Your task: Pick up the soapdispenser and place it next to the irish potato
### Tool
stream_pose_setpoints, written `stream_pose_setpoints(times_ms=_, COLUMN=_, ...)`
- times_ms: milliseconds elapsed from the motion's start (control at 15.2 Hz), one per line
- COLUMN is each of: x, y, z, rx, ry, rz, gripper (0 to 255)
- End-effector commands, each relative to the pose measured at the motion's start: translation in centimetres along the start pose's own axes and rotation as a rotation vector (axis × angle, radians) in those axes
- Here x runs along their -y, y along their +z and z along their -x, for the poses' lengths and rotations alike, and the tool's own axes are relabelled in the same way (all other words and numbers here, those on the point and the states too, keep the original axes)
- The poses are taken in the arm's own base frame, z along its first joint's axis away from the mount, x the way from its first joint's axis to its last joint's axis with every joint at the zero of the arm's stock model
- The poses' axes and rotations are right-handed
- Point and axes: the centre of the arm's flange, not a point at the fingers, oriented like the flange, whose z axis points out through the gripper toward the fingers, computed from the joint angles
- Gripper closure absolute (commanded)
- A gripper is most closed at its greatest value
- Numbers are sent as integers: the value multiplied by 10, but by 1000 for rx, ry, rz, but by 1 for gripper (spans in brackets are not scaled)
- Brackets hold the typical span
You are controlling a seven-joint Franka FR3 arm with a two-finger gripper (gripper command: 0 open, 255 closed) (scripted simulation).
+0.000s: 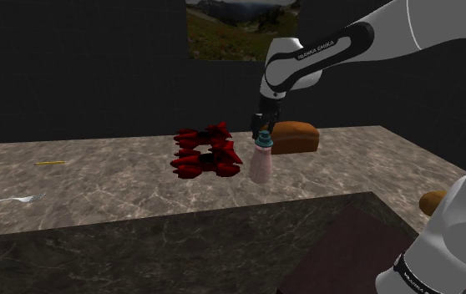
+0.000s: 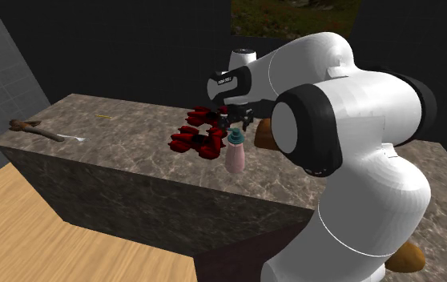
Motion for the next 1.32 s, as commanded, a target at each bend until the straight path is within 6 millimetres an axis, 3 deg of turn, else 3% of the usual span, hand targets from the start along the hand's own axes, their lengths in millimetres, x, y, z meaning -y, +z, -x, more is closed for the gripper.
stream_pose_setpoints(times_ms=0, x=0, y=3, z=0, rx=-1, ry=0, rz=0, gripper=0)
stream_pose_setpoints(times_ms=396, x=0, y=3, z=0, rx=-1, ry=0, rz=0, gripper=0)
stream_pose_setpoints(times_ms=462, x=0, y=3, z=0, rx=-1, ry=0, rz=0, gripper=255)
stream_pose_setpoints(times_ms=1056, x=0, y=3, z=0, rx=-1, ry=0, rz=0, gripper=255)
stream_pose_setpoints(times_ms=1254, x=1, y=-12, z=-2, rx=-1, ry=0, rz=0, gripper=255)
